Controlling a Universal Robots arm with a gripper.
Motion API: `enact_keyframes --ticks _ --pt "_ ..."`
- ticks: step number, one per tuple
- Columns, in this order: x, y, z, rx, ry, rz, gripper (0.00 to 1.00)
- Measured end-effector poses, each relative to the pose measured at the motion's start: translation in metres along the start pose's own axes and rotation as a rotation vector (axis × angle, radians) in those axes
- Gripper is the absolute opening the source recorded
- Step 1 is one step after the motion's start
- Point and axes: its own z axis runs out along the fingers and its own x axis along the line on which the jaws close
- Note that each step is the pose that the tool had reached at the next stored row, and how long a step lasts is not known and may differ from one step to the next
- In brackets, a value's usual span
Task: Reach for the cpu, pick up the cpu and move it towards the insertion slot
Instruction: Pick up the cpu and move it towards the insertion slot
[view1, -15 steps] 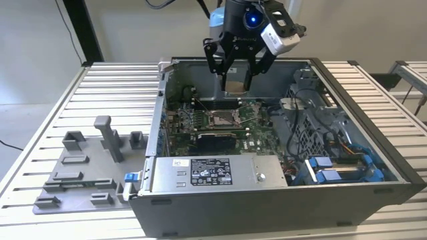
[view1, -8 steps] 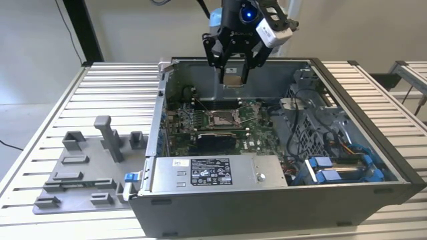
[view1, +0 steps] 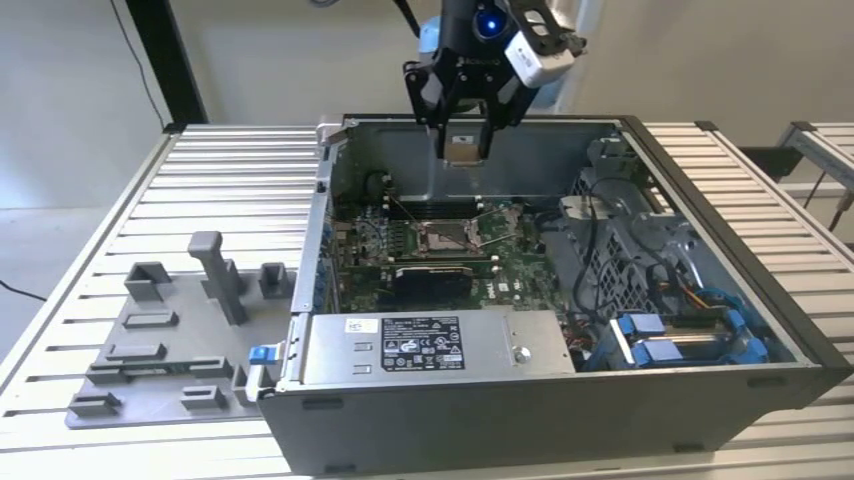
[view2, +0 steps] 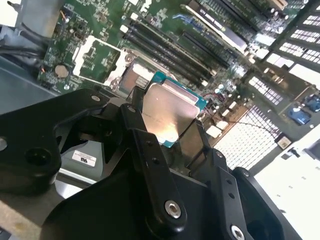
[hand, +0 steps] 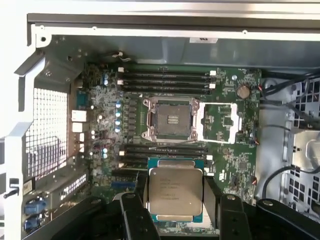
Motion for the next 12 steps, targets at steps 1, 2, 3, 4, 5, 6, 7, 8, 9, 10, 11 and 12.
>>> enact_keyframes --ticks 1,2,3,4,5,6,7,8,9,10,11,12 --pt "-0.0001 0.0026 0.0006 -0.0001 -0.0001 0.000 0.00" --pt "-0.0001 0.0048 0.0011 0.0002 0.0000 0.000 0.00" --pt "-0.0002 0.0066 0.0017 0.0002 0.0000 0.000 0.00" --pt "-0.0002 0.0082 0.0023 0.0000 -0.0002 0.000 0.00" --pt "-0.0002 0.0099 0.0026 0.0001 -0.0001 0.000 0.00" --pt "-0.0003 0.0114 0.0029 0.0001 -0.0001 0.000 0.00" --pt "-0.0003 0.0130 0.0031 0.0001 -0.0001 0.000 0.00" --pt "-0.0003 0.0147 0.0033 0.0001 -0.0001 0.000 0.00" --pt "-0.0003 0.0162 0.0035 0.0001 -0.0001 0.000 0.00" --pt "-0.0003 0.0175 0.0036 0.0001 -0.0001 0.000 0.00" --pt "-0.0003 0.0183 0.0037 0.0001 0.0000 0.000 0.00" --pt "-0.0004 0.0186 0.0037 0.0002 0.0000 0.000 0.00"
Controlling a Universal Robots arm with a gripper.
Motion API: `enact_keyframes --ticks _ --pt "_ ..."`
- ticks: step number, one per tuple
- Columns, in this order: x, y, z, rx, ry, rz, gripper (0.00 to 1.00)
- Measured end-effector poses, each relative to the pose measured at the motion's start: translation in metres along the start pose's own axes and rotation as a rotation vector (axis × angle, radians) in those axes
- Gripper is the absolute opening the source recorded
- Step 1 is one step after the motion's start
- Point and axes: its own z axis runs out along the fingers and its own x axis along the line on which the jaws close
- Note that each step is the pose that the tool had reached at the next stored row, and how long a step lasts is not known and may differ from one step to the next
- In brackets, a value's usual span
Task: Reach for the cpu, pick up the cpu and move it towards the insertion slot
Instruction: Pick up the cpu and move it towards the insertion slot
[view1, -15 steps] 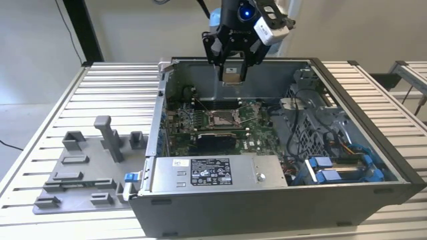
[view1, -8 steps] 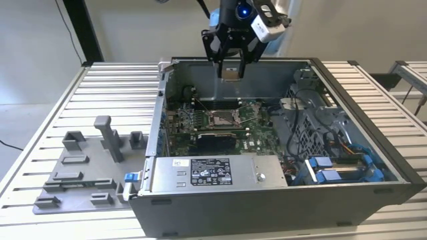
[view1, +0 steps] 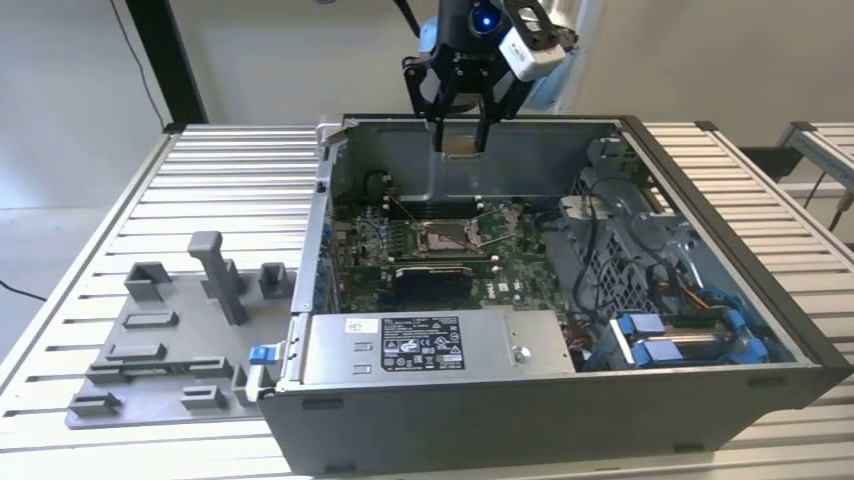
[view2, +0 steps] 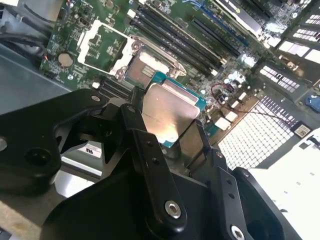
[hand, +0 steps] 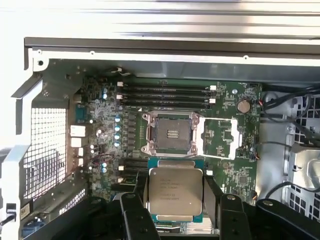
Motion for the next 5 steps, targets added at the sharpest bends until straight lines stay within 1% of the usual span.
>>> enact_keyframes --ticks 5 --pt "0.0000 0.0008 0.0001 -0.0002 -0.0001 0.000 0.00"
